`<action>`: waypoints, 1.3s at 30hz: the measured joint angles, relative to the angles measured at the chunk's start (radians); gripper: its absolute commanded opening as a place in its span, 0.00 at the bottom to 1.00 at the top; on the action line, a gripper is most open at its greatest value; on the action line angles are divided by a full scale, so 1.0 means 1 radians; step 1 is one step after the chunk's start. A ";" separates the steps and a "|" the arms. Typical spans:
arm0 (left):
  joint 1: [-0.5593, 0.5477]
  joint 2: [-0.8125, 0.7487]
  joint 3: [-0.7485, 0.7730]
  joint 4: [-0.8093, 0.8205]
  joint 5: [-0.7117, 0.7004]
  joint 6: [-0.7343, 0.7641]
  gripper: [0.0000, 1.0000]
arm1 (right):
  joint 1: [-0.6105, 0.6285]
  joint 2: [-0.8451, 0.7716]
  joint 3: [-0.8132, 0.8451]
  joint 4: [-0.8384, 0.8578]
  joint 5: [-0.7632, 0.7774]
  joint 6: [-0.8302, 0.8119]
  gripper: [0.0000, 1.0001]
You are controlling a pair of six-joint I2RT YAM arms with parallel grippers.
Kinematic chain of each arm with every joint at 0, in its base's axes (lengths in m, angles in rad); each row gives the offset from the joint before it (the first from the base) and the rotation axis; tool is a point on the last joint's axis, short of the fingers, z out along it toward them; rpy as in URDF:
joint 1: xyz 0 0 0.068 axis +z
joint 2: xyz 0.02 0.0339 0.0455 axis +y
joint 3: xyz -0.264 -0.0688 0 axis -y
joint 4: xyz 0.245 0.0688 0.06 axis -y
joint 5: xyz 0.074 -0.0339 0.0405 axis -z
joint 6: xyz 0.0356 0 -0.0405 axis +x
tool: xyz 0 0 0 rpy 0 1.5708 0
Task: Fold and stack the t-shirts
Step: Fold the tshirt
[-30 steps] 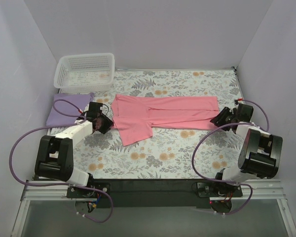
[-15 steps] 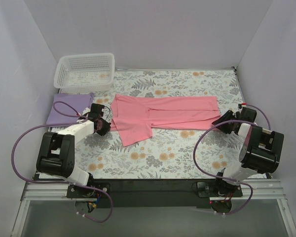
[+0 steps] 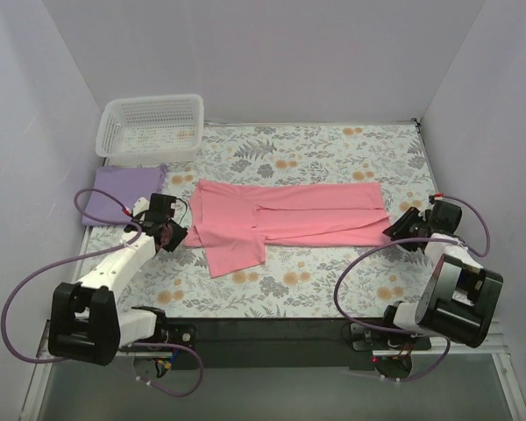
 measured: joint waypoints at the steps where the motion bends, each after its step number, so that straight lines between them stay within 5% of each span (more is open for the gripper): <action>1: 0.000 -0.021 -0.002 -0.007 0.000 0.002 0.28 | 0.000 -0.020 -0.002 -0.011 0.001 -0.006 0.44; 7: -0.014 -0.193 -0.033 -0.042 0.035 0.026 0.48 | 0.082 -0.173 -0.006 -0.058 -0.013 -0.035 0.48; 16: -0.295 -0.209 -0.079 -0.084 0.097 -0.014 0.50 | 0.578 -0.274 -0.055 -0.076 0.012 -0.009 0.49; 26: -0.471 -0.012 -0.082 -0.097 0.046 -0.081 0.31 | 0.935 -0.166 -0.109 0.086 0.076 0.131 0.47; 30: -0.512 0.029 -0.062 -0.095 0.011 -0.105 0.00 | 1.012 -0.098 -0.108 0.139 0.098 0.158 0.47; 39: -0.532 0.096 0.039 -0.146 -0.055 -0.092 0.00 | 1.048 -0.068 -0.108 0.164 0.136 0.162 0.47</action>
